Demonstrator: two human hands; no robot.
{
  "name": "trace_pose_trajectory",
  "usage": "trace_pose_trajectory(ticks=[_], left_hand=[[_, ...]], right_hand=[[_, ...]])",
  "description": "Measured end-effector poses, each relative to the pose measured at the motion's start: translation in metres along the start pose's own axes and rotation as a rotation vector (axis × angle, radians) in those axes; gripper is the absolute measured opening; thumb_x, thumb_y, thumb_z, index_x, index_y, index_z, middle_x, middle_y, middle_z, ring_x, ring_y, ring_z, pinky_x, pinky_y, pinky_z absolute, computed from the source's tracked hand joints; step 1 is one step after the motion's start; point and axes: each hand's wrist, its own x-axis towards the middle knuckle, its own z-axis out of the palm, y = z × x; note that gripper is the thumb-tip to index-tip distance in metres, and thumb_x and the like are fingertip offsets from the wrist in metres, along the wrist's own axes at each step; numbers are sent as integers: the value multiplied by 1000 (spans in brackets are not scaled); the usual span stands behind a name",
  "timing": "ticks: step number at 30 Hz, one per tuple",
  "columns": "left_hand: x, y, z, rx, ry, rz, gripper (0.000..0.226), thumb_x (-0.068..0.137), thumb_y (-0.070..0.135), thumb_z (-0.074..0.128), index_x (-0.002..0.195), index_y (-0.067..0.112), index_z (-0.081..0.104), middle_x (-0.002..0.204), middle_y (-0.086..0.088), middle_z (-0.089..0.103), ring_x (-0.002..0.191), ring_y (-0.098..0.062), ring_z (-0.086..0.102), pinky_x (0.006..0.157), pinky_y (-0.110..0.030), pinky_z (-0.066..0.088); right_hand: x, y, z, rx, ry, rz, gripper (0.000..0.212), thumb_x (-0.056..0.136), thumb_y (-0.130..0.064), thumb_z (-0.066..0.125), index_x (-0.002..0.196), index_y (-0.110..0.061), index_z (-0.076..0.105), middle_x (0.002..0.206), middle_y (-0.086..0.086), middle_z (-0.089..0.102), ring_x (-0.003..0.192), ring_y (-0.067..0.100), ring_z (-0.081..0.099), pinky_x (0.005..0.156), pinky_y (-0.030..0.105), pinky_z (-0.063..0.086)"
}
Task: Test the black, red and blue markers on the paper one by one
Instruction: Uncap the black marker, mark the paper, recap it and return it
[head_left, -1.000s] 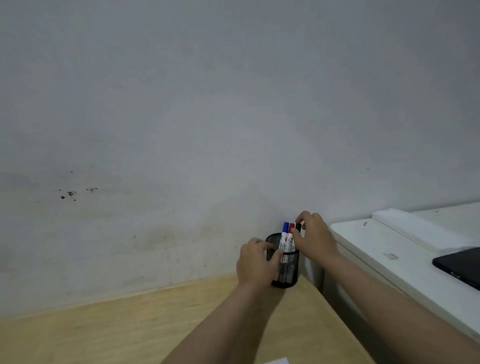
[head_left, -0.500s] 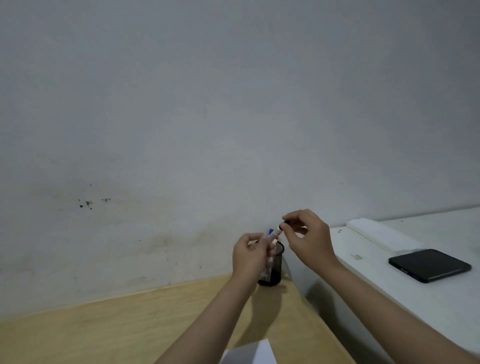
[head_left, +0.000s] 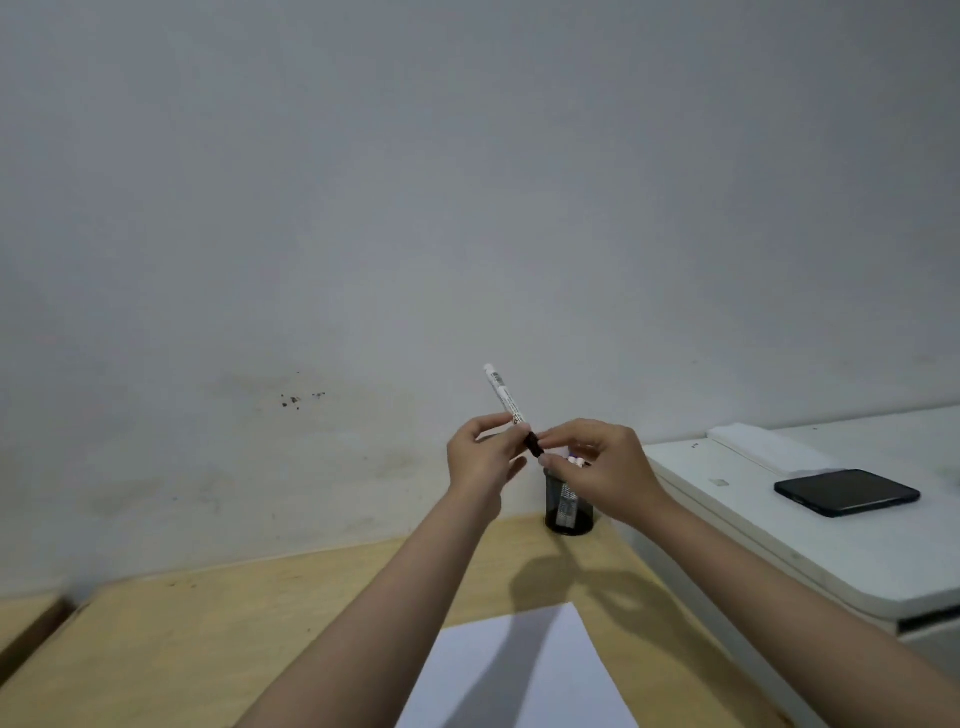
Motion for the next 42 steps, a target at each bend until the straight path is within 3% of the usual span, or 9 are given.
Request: trace_pose_trajectory(ticks=[5, 9, 13, 16, 23, 30, 33, 36, 42], left_hand=[[-13, 19, -32, 139, -12, 128, 16, 76, 1, 69, 88, 10, 64, 87, -15, 68, 83, -28, 66, 83, -42, 56], [-23, 30, -52, 344, -40, 285, 13, 74, 2, 71, 84, 5, 64, 73, -10, 65, 61, -19, 62, 58, -25, 54], [-27, 35, -72, 425, 8, 366, 17, 73, 7, 73, 86, 4, 62, 71, -7, 64, 59, -16, 60, 57, -23, 52], [-26, 36, -88, 517, 43, 386, 24, 67, 12, 79, 86, 9, 65, 75, -4, 66, 66, -14, 61, 67, -28, 53], [-25, 31, -105, 602, 86, 435, 8, 73, 9, 75, 81, 9, 72, 74, -4, 73, 70, -15, 68, 68, -26, 54], [-19, 21, -115, 675, -22, 349, 8, 80, 3, 66, 85, 5, 72, 75, -17, 72, 65, -18, 65, 69, -32, 55], [-15, 19, -122, 684, -115, 281, 10, 83, 1, 63, 89, -2, 70, 71, -14, 67, 61, -18, 62, 63, -23, 52], [-10, 15, -130, 678, -176, 211, 14, 84, -1, 61, 95, -5, 68, 68, -10, 63, 62, -19, 57, 65, -29, 50], [7, 6, -147, 760, -215, 70, 18, 88, 0, 56, 102, -4, 66, 68, -2, 62, 54, -2, 58, 62, -16, 52]], right_hand=[[14, -27, 17, 61, 122, 126, 9, 79, -24, 72, 85, -18, 74, 75, -7, 72, 68, 0, 65, 65, 20, 49], [29, -44, 45, 144, 94, 260, 26, 77, -37, 72, 86, -12, 72, 52, -7, 52, 43, 1, 45, 53, 20, 38], [34, -59, 72, 240, 69, 313, 31, 79, -33, 70, 64, -6, 65, 53, 5, 51, 52, 17, 47, 55, 41, 45], [34, -66, 84, 298, 101, 296, 26, 81, -33, 67, 67, -11, 67, 62, 13, 59, 60, 22, 53, 64, 52, 53], [24, -75, 96, 371, -39, 298, 18, 82, -26, 70, 74, -11, 68, 70, 12, 65, 62, 21, 56, 58, 35, 52], [17, -58, 100, 439, -143, 313, 10, 87, -16, 64, 80, -10, 65, 71, 4, 69, 67, 17, 64, 59, 21, 54], [10, -48, 103, 455, -179, 309, 7, 88, -14, 62, 82, -10, 64, 71, 4, 68, 67, 12, 65, 61, 21, 54], [4, -38, 110, 493, -176, 331, 8, 88, -13, 61, 81, -12, 64, 69, 2, 67, 62, 4, 65, 61, 21, 55], [-2, -14, 124, 649, -139, 435, 11, 92, -11, 55, 88, -12, 65, 80, 6, 60, 75, 10, 60, 64, 21, 57]])
